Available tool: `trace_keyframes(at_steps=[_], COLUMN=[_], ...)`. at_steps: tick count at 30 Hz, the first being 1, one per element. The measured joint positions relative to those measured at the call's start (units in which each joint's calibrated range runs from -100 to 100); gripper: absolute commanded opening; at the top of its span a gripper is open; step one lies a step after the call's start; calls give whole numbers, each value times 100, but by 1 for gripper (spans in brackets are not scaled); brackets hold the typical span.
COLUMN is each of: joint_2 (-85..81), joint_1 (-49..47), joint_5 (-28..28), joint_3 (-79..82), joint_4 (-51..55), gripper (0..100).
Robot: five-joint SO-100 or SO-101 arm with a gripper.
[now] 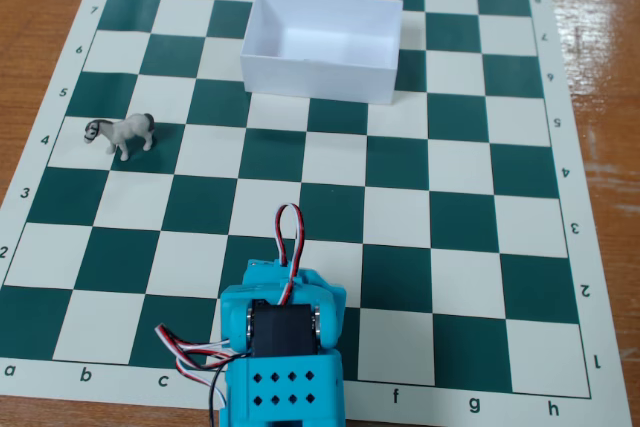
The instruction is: Grab the toy horse and put it in the box.
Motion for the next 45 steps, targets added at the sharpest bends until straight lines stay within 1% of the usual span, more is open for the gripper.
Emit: trace_keyframes(at_steps=[15,17,19,21,22,24,27,29,31,34,39,40,45], joint_2=[0,298,1140,2272,2936,4264,6043,7030,7855,8860,10094,10298,11294], joint_1=[-179,-119,-119,-90,-45,15,-67,-269,-538,-1038,-1800,-1904,-2151], joint_5=[0,-36,-333,-890,-1275,-2113,-3273,-3898,-4356,-4642,-4689,-4689,-4647], joint_3=[-9,-281,-1079,-2366,-3173,-4887,-7380,-8631,-9456,-10027,-10209,-10263,-10888], joint_4=[0,-88,-271,-289,-228,53,394,438,447,447,271,228,18], gripper=[1,1,3,8,12,16,17,18,20,27,28,29,29])
